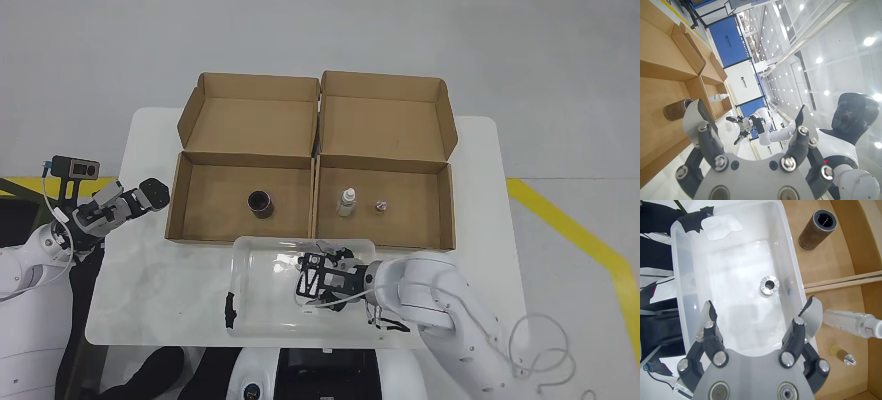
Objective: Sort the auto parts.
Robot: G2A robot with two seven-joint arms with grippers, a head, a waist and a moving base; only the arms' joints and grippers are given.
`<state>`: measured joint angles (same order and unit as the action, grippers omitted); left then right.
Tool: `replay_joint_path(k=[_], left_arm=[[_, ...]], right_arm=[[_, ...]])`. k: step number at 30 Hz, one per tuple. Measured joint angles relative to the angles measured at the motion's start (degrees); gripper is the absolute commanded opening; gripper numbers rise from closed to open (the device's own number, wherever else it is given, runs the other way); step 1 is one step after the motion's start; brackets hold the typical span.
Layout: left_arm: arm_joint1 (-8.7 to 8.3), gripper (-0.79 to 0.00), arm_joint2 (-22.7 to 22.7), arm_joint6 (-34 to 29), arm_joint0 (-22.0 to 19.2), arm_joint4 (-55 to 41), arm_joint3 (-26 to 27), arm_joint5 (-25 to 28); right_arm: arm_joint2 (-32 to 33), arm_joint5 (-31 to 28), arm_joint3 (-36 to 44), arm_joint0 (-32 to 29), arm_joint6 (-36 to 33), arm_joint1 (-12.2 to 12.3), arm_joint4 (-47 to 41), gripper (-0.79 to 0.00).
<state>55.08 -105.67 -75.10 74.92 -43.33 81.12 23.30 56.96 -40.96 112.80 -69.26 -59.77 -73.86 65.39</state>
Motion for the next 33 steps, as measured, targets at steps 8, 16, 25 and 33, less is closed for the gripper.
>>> replay_joint_path(k=[8,16,25,33], left_arm=[[0.0,0.0,0.0,0.0,0.0,0.0,0.0,0.0],[0.0,0.0,0.0,0.0,0.0,0.0,0.0,0.0],[0.0,0.0,0.0,0.0,0.0,0.0,0.0,0.0],[0.0,0.0,0.0,0.0,0.0,0.0,0.0,0.0]], right_arm=[[-2.66,0.11,-3.67,2.37,0.86,0.05,-0.79,-0.074],[-5.87,0.3,-8.53,5.46,0.72,-0.13,-1.99,-0.086],[-9.27,0.97,-12.82,9.27,1.63,-0.61,-2.29,-0.095],[-11.99,1.38,-15.57,12.27,2.16,-1.13,-3.21,-0.154]])
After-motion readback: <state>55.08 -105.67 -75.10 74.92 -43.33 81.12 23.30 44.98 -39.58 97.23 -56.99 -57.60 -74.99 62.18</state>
